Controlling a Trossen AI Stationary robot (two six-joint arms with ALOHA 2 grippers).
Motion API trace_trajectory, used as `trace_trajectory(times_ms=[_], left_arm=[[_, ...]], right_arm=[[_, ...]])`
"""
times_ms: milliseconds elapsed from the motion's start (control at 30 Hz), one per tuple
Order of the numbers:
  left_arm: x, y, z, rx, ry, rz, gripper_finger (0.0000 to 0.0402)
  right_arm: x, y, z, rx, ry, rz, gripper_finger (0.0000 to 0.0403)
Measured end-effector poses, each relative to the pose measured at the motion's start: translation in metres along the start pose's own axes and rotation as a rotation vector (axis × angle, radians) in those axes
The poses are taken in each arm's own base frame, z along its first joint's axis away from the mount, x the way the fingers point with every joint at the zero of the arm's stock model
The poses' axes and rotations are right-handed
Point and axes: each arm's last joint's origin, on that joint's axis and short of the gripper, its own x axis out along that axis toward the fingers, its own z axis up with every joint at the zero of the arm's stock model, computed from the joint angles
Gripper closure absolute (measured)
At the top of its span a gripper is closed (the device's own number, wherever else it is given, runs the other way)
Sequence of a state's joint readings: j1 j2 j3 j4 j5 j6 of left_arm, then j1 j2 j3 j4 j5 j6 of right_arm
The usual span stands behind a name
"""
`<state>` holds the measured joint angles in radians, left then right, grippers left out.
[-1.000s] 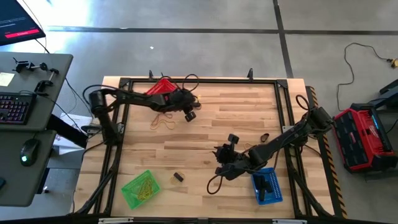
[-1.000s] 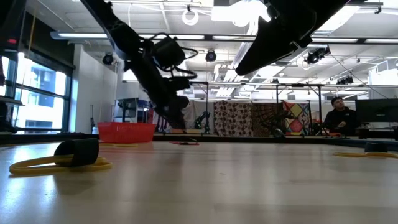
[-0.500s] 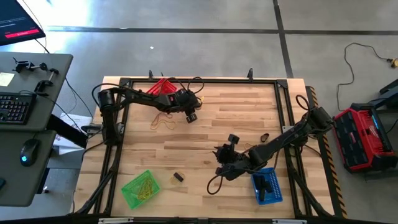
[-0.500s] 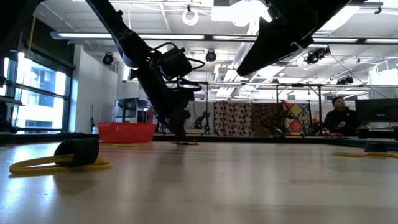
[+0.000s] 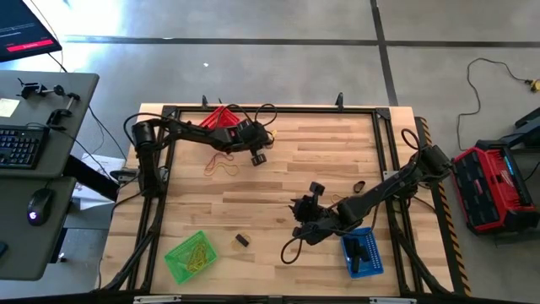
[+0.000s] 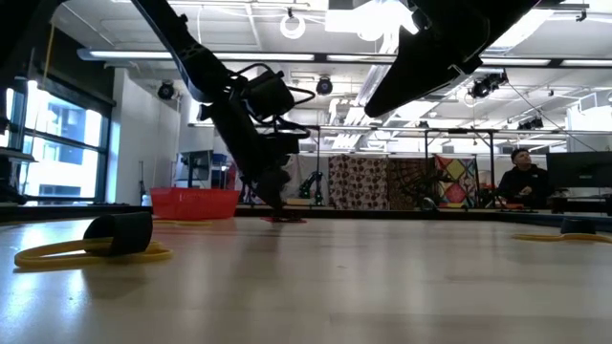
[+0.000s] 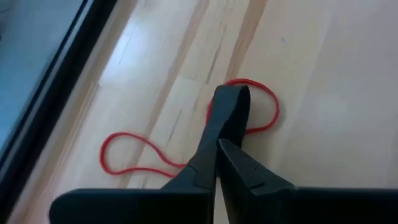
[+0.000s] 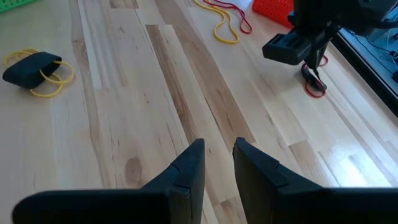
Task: Sort rubber bands into baskets
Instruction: Put the black rubber band into the blue basket
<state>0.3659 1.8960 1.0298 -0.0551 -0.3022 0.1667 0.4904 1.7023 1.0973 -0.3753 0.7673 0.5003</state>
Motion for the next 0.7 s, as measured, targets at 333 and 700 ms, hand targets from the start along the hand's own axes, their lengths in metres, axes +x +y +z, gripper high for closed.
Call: trace_trajectory(times_ms=[333, 700], left_arm=[[-0.035, -0.028, 0.011, 0.027, -0.041, -0.046, 0.0401], [-0.067, -0.072, 0.019, -0.01, -0.124, -0.497, 0.0402]], right_arm=[[0.0, 0.0, 0.0, -0.002, 0.002, -0.001, 0.033], [0.008, 0.005, -0.008, -0.116, 0.023, -0.028, 0.0312]])
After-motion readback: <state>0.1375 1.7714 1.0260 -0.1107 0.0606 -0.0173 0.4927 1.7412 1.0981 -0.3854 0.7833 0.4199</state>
